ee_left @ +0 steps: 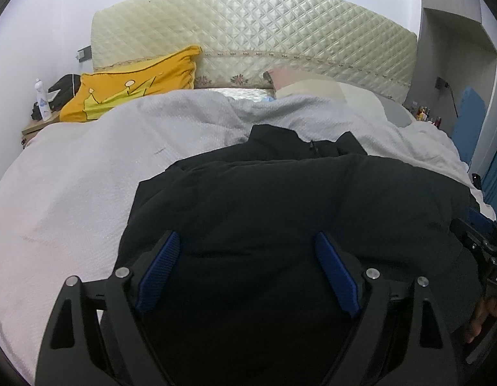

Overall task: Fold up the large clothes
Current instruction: 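Move both tools toward the jacket hem to prepare the next fold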

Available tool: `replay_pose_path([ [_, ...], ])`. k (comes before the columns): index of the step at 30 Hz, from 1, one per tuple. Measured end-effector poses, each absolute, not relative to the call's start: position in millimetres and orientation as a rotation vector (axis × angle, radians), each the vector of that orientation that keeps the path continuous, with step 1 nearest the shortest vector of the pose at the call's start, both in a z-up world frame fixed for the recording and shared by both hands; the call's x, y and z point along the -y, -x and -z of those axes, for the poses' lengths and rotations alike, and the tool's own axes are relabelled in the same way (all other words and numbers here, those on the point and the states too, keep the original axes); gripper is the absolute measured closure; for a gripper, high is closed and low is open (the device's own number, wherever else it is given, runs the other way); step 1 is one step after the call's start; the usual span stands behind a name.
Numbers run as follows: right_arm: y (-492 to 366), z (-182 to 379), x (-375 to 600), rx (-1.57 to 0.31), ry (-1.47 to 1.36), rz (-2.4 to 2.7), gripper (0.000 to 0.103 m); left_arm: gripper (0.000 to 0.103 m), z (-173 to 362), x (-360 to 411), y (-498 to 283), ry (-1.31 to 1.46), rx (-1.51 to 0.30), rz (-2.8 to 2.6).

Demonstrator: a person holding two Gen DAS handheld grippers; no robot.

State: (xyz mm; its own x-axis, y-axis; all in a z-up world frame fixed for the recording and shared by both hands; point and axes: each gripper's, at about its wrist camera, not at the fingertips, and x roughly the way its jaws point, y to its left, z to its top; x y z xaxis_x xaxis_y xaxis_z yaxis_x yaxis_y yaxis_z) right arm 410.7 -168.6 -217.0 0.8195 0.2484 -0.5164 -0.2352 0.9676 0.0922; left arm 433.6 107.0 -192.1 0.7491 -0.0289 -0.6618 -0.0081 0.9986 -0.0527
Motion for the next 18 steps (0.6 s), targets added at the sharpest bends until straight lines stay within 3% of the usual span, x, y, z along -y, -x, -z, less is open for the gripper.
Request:
replay_pose_path([
  [18, -457.7, 264.5, 165.8, -0.573, -0.042, -0.287, 0.0, 0.006, 227.2, -112.3, -472.1, 0.07, -0.722, 0.002],
])
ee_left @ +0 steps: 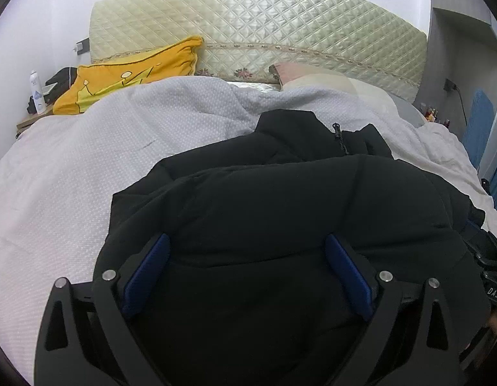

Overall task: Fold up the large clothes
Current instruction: 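Move both tools toward the jacket hem to prepare the next fold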

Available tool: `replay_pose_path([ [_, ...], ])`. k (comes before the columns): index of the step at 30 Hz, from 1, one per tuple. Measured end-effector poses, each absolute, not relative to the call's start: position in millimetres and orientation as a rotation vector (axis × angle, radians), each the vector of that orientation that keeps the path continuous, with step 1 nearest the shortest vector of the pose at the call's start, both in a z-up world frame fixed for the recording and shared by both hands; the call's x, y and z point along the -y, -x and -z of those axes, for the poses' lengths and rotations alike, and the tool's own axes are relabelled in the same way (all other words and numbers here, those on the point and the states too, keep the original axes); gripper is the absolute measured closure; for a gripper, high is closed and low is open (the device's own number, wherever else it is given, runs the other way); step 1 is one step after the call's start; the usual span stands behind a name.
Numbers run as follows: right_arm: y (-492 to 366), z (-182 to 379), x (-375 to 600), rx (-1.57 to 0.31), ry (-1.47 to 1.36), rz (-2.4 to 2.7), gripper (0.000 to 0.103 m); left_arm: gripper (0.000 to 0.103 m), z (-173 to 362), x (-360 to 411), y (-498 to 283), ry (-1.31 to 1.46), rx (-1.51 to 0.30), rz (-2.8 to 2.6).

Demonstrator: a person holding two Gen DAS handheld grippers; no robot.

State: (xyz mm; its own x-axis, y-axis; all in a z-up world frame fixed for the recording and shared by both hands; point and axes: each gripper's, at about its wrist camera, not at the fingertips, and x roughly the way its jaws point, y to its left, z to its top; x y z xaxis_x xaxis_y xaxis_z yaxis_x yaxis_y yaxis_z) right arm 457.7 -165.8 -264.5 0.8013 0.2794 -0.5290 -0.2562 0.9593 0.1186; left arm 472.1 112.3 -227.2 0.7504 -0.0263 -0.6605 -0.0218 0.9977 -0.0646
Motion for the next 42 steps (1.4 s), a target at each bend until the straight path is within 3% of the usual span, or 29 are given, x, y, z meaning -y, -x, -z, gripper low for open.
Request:
replay_pose_path([
  [9, -459.8, 265.4, 160.9, -0.639, 0.002, -0.273, 0.0, 0.006, 218.3, -113.8, -469.5, 0.06, -0.728, 0.005],
  [16, -436.1, 236.0, 176.0, -0.675, -0.037, -0.297, 0.0, 0.006, 192.4, -117.7, -447.9, 0.071, -0.759, -0.004],
  [32, -289.3, 6.0, 176.2, -0.378, -0.016, -0.288, 0.0, 0.006, -23.2, -100.5, -319.5, 0.072, -0.573, 0.016],
  [42, -176.2, -71.7, 182.0, -0.284, -0.033, -0.287, 0.0, 0.006, -105.0, -97.1, -212.9, 0.076, -0.466, 0.051],
])
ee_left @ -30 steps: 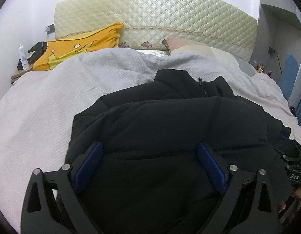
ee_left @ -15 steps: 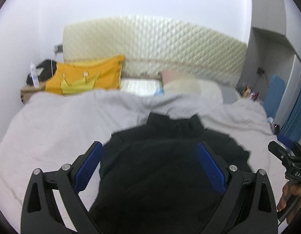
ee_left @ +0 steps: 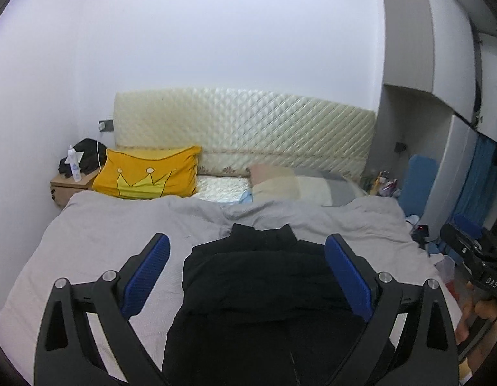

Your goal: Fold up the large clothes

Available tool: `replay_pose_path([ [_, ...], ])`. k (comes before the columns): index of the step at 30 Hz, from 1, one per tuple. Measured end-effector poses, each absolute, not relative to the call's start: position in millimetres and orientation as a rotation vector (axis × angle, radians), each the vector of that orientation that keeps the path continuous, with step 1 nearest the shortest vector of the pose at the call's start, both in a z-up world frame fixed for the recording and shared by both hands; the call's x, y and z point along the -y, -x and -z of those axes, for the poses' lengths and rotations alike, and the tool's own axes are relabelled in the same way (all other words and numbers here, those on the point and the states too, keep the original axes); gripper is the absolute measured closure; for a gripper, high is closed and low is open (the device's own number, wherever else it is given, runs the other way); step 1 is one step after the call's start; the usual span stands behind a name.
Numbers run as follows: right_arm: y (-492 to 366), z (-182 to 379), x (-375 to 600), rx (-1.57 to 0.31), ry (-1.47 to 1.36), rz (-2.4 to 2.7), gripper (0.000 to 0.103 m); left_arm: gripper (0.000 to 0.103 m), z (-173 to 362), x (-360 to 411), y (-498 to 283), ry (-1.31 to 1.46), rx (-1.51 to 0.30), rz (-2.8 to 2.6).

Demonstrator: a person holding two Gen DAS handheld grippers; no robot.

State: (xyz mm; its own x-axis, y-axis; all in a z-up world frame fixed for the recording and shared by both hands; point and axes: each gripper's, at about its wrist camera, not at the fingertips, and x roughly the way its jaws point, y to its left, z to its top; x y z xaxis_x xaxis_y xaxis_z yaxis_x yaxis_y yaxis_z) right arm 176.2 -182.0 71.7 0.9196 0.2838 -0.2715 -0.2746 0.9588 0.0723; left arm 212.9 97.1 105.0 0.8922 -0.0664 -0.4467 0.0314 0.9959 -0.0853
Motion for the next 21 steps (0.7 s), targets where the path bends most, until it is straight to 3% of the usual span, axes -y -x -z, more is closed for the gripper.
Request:
replay_pose_path([
  [8, -125.4, -47.6, 193.5, -0.327, -0.063, -0.27, 0.0, 0.006, -88.4, -95.5, -161.5, 0.079, -0.539, 0.103],
  [21, -81.0, 66.5, 198.4, -0.437, -0.065, -0.265, 0.0, 0.006, 28.4, -98.1, -113.7, 0.023, -0.67, 0.143],
])
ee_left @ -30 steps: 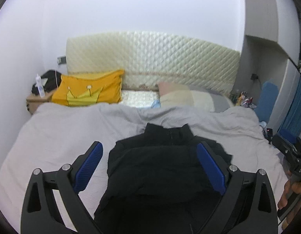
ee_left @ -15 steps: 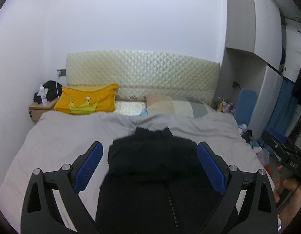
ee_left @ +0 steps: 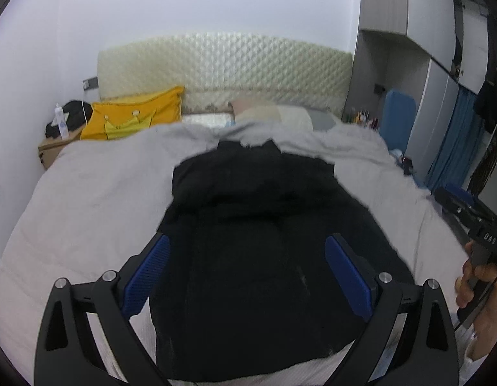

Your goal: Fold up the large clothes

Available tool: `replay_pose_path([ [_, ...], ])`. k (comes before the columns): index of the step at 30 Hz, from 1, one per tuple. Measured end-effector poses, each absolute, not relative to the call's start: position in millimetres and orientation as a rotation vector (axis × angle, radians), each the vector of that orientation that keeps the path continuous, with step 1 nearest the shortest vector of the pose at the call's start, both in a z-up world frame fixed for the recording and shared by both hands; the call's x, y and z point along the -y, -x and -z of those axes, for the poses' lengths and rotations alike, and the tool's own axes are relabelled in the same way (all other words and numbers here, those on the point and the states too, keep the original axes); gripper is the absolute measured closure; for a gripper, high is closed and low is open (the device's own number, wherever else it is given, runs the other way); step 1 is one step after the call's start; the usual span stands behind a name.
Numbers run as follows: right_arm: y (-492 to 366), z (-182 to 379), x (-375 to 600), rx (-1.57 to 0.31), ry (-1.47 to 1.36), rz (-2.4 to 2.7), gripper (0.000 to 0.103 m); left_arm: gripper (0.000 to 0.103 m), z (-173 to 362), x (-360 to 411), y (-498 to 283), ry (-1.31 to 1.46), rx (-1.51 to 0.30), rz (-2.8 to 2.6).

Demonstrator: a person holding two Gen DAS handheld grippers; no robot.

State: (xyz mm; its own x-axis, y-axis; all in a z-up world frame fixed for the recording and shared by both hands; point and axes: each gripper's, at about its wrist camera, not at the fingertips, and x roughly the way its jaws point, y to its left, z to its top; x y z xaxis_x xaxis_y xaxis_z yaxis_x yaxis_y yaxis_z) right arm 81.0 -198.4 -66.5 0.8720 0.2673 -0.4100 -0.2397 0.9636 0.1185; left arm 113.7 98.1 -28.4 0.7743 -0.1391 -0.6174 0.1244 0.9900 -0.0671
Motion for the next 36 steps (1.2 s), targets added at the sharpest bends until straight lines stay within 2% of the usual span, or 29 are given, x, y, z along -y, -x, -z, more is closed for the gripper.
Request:
replay_pose_path([
  [9, -95.2, 129.4, 215.6, -0.582, -0.112, -0.255, 0.0, 0.006, 102.2, -128.5, -119.3, 0.139, -0.766, 0.118],
  [15, -115.4, 148.1, 246.0, -0.67, -0.175, -0.243, 0.0, 0.006, 138.0, -150.1, -133.9, 0.228, -0.838, 0.083],
  [21, -139.5, 167.4, 302.6, -0.752, -0.348, -0.146, 0.0, 0.006, 165.3, -177.6, -145.6, 0.32, -0.924, 0.027],
  [30, -157.0, 231.5, 371.2, -0.955, -0.679, 0.009, 0.0, 0.006, 212.1, -223.7, -157.8, 0.541, -1.078, -0.066],
  [36, -163.0, 278.0, 386.8, -1.086, -0.871, 0.016, 0.0, 0.006, 229.9, -230.8, -160.8, 0.592, -1.127, -0.08],
])
